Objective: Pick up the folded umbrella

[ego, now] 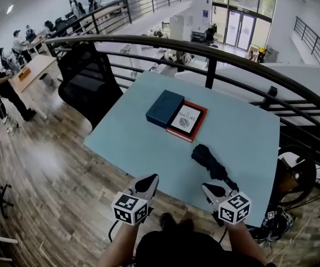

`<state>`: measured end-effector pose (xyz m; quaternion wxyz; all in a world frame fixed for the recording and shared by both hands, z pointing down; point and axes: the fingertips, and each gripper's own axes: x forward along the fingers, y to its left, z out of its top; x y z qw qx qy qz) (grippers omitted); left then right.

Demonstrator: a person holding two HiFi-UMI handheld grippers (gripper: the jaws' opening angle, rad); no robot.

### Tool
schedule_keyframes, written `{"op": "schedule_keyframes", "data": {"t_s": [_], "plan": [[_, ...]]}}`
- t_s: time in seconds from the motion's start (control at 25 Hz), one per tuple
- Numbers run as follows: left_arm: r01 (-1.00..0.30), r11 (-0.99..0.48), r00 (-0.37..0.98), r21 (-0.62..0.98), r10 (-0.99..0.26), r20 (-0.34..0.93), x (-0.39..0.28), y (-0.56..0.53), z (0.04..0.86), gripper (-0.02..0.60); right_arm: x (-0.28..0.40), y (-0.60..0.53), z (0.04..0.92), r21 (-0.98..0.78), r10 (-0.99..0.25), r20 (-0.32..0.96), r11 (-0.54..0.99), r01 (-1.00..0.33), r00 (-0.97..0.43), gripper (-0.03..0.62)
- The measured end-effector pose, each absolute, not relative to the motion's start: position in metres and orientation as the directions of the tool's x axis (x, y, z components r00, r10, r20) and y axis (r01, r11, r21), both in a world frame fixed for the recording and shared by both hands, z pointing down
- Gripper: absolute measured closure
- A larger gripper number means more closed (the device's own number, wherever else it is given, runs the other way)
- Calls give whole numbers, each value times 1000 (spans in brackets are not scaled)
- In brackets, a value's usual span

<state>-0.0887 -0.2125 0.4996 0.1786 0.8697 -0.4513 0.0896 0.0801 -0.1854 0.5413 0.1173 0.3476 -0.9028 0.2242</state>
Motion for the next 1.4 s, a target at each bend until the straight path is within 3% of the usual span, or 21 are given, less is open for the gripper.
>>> {"op": "schedule_keyframes", "data": {"t_s": [0.48,0.88,1.4], "plan": [[-781,-586,624,216,-727,287,-130,-257,504,574,10,-219,533,-296,-552,407,675,-676,-728,592],[-711,-661,702,238,-654,281,-89,-293,507,574,49,-255,540,-266,-617,428,612,-745,-660,571],[-685,-682,724,258,-593,353,-34,-347,537,574,101,-308,587,-253,-563,550,592,-765,-617,485]]}}
